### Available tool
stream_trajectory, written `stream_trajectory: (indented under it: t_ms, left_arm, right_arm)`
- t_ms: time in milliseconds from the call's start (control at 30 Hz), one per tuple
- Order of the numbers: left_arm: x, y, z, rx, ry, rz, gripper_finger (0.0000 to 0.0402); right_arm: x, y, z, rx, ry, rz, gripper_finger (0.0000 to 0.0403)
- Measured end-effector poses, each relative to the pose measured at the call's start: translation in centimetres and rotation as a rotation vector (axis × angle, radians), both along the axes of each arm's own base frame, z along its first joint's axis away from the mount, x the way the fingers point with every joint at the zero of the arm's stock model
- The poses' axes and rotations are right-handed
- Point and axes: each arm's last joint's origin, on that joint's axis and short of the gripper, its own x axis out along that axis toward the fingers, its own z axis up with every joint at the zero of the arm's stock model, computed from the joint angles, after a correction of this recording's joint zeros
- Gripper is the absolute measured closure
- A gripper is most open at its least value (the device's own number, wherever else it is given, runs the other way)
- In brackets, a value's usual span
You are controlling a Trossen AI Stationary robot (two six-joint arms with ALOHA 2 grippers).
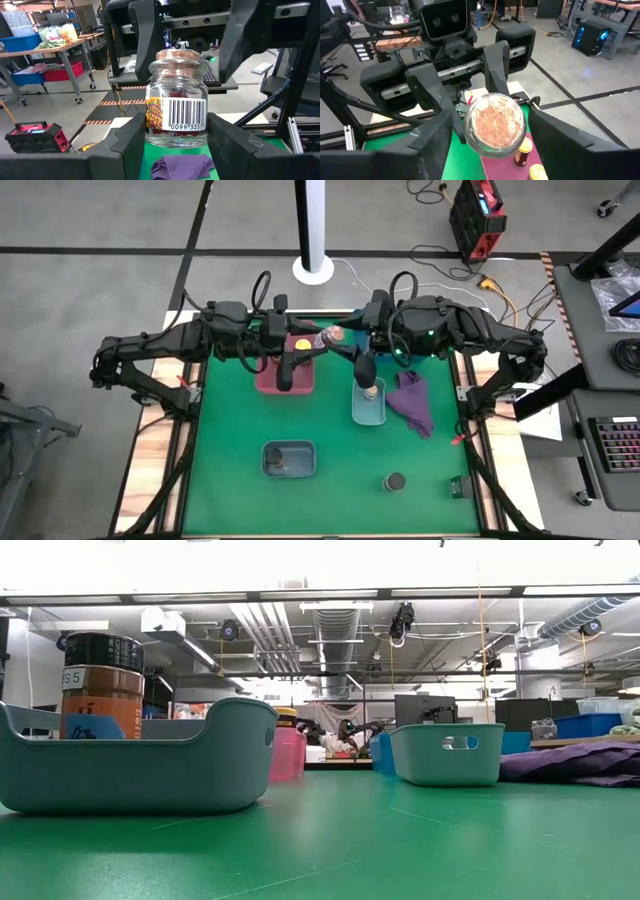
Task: Sort spices by type
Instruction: Put the brown seasoning bottle into the small light blue bin
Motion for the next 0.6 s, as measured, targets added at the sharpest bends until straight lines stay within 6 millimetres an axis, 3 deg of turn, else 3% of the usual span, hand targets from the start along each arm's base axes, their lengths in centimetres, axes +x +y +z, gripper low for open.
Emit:
stream_trajectory:
  t_ms: [333, 467, 600]
  left_arm:
    - [0.0, -0.06, -0.02, 0.02, 0.004, -0.005, 0.0232]
    - [0.0, -0.04, -0.03, 0.02, 0.006, -0.002, 0.023]
    - [-0.01, 0.05, -0.1, 0.01, 0.01, 0.034, 0.0201]
  right_arm:
    - [0.85, -0.07, -0.88, -0.014, 0.044, -0.003, 0.0236]
    - [0.85, -0.14, -0.97, -0.009, 0.051, -0.006, 0.0238]
    - [0.79, -0.4, -0.97, 0.006, 0.051, -0.016, 0.0237]
